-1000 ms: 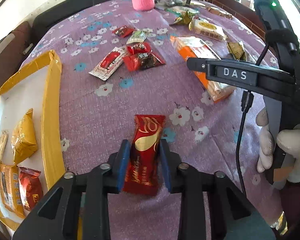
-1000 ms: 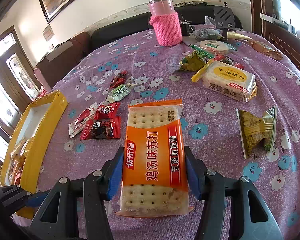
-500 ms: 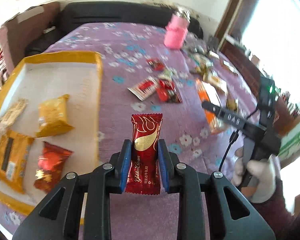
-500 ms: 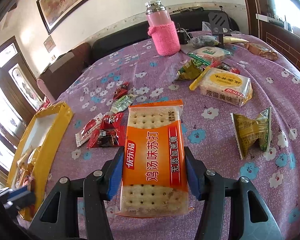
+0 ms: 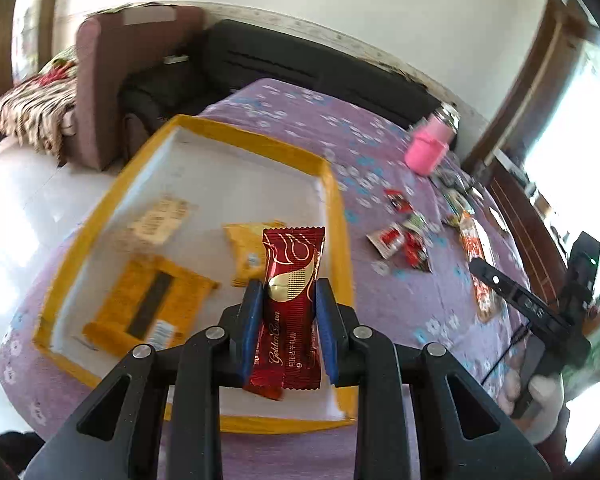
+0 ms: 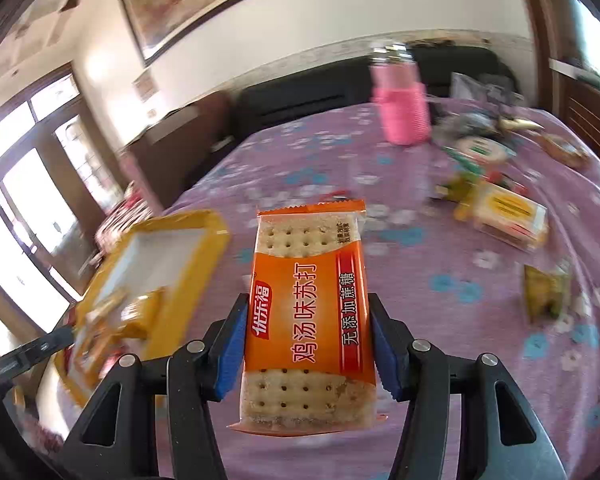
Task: Organize snacks
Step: 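Carry both snacks over the yellow tray and open both grippers to release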
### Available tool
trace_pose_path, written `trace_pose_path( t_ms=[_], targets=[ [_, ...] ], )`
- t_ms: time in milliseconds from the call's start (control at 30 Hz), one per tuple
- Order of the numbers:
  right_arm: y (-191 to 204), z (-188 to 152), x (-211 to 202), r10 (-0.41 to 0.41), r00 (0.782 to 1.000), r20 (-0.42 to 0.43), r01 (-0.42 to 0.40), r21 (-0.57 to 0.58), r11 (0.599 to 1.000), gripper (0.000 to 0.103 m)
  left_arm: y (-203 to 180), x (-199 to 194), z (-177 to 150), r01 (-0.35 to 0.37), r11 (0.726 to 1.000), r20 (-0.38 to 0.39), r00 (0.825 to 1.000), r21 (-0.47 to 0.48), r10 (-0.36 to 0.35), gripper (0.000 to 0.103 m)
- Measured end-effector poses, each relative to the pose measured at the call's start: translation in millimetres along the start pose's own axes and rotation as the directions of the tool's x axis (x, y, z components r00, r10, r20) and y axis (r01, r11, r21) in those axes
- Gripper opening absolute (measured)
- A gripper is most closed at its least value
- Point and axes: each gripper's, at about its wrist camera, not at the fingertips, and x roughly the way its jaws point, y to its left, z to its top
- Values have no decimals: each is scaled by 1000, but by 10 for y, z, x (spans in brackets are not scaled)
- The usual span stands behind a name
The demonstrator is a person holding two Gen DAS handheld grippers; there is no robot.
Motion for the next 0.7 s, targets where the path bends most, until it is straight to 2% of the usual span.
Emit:
trace_pose_path(
  t_ms=[100, 267, 433, 567, 633, 700],
  targets=[
    [325, 32, 20, 39, 999, -12, -39, -50, 998, 56, 162, -37, 20, -6, 999, 10, 1000, -31, 6, 24],
    [683, 20, 116, 110, 992, -66, -115, -70, 991, 56, 272, -61, 115, -16, 999, 19, 1000, -39, 16, 24],
    [1074, 148, 366, 259, 943, -208, -264, 4, 965, 56, 296, -69, 361, -27, 1000, 35, 999, -12, 27, 24],
    [1433, 269, 573, 268, 930, -250, -282, -21, 959, 56, 368, 26, 570, -34, 999, 20, 999, -15, 34, 24],
    [1589, 313, 730, 248, 930, -272, -268, -40, 963, 56, 454, 161, 670, -26, 999, -10, 1000, -41, 25, 24],
    [1694, 332, 931, 240, 920, -311, -263, -33, 964, 56, 554, 339, 740, -17, 997, -50, 999, -75, 13, 24]
  ],
)
